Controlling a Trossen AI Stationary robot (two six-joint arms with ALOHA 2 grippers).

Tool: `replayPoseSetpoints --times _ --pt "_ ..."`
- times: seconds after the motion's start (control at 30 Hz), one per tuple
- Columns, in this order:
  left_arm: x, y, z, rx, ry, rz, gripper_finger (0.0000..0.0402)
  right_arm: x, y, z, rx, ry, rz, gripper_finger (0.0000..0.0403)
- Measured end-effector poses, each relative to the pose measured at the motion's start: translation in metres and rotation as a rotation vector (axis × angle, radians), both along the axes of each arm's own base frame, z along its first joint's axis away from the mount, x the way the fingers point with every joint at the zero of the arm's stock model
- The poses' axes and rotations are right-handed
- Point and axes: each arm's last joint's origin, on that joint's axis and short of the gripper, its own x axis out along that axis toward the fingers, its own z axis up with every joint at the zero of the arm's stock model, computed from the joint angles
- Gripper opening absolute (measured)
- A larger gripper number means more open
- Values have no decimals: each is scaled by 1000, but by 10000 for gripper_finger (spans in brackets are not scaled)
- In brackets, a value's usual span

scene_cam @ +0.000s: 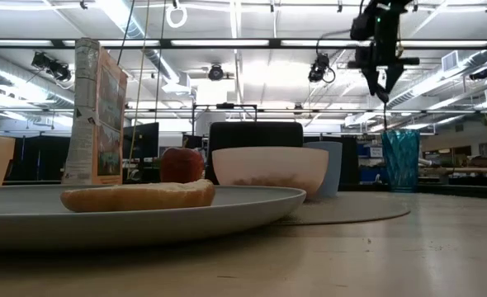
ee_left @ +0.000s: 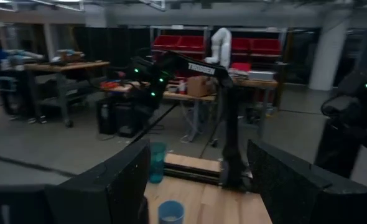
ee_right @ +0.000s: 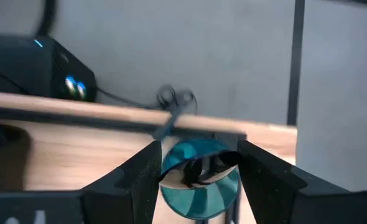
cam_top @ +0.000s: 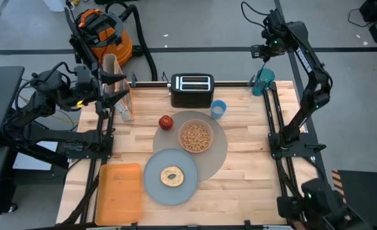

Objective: Arrange a breakfast setting
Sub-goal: Put the black spoon on the gray tablemat to the right of the orange bowl

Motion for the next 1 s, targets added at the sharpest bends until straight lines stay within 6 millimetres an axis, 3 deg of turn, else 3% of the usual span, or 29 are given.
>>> replayPoseSetpoints --times 0.33,0.73,1.0 --pt "1 -6 3 22 -26 -209 274 12 44 27 -98 24 65 204" --pt "3 -8 4 -67 -53 -309 274 27 57 35 -168 54 171 204" --pt "18 -7 6 -35 -65 -355 274 31 84 49 -224 45 236 204"
